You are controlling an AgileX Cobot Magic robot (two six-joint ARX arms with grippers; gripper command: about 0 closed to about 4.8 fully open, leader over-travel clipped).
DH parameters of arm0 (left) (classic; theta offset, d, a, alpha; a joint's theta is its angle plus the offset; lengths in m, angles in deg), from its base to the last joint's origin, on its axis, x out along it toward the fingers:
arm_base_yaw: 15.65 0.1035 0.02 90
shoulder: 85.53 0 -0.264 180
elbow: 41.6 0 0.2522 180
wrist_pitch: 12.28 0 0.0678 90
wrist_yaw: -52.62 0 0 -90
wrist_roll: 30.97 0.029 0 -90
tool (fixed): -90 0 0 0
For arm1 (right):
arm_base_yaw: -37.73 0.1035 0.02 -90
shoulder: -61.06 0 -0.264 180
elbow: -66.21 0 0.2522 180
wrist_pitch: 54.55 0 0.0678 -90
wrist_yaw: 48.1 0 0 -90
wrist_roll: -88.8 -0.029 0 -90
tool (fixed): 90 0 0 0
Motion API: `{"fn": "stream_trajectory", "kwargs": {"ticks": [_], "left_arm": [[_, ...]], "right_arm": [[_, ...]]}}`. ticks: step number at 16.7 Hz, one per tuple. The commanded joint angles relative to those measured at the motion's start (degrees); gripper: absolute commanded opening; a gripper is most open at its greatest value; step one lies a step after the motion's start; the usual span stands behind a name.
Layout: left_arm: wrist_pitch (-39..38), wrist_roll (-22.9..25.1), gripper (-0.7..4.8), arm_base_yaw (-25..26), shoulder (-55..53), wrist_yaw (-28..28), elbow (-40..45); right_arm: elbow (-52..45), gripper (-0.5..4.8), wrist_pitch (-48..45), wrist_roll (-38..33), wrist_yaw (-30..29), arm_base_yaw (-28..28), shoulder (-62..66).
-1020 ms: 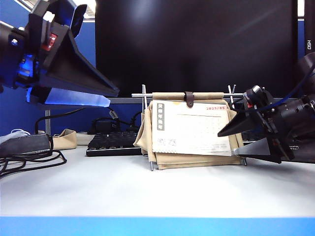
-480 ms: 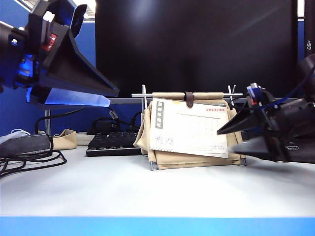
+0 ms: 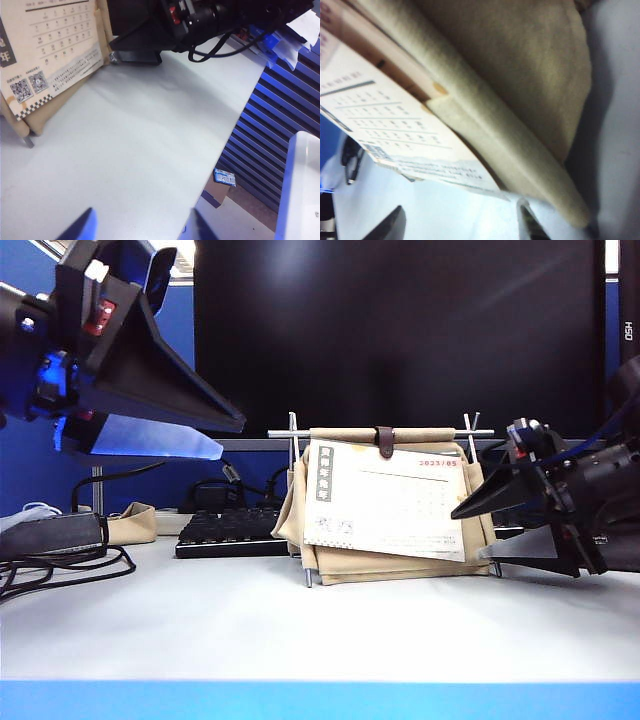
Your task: Turn one page of the calendar.
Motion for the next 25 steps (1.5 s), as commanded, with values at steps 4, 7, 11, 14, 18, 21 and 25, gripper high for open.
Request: {"fn": "stream_trajectory", "kwargs": {"ticks": [4,7,11,14,18,21,25], "left_arm": [[0.4,0.0,2.48,0.0,0.2,0.8,-0.2],[0.4,-0.3,2.48,0.0,0.2,0.9,-0.2],[0.4,-0.3,2.48,0.0,0.2,0.8,-0.2],[0.7,-0.1,2.48,0.0,0.2,0.6,-0.2],[2.2,-0.1,2.48,0.0,0.2,0.6,-0.2],[2.6,-0.1,2.48,0.0,0.2,0.6,-0.2],[2.6,-0.1,2.48,0.0,0.2,0.7,-0.2]], "right_arm": [[1.7,2.88,-1.7,1.0,0.9,0.4,1.9],[4.3,2.88,-1.5,0.5,-1.5,0.8,4.9],[5.6,2.88,-2.6,0.6,-1.4,1.7,5.4],[6.4,2.88,-2.5,0.6,-3.1,1.9,5.5],[7.3,2.83,-2.5,0.3,-6.2,2.6,5.5],[7.3,2.64,-0.5,-0.5,-7.9,3.2,5.5],[7.0,1.75,2.1,1.2,-4.0,3.2,5.5]]}}
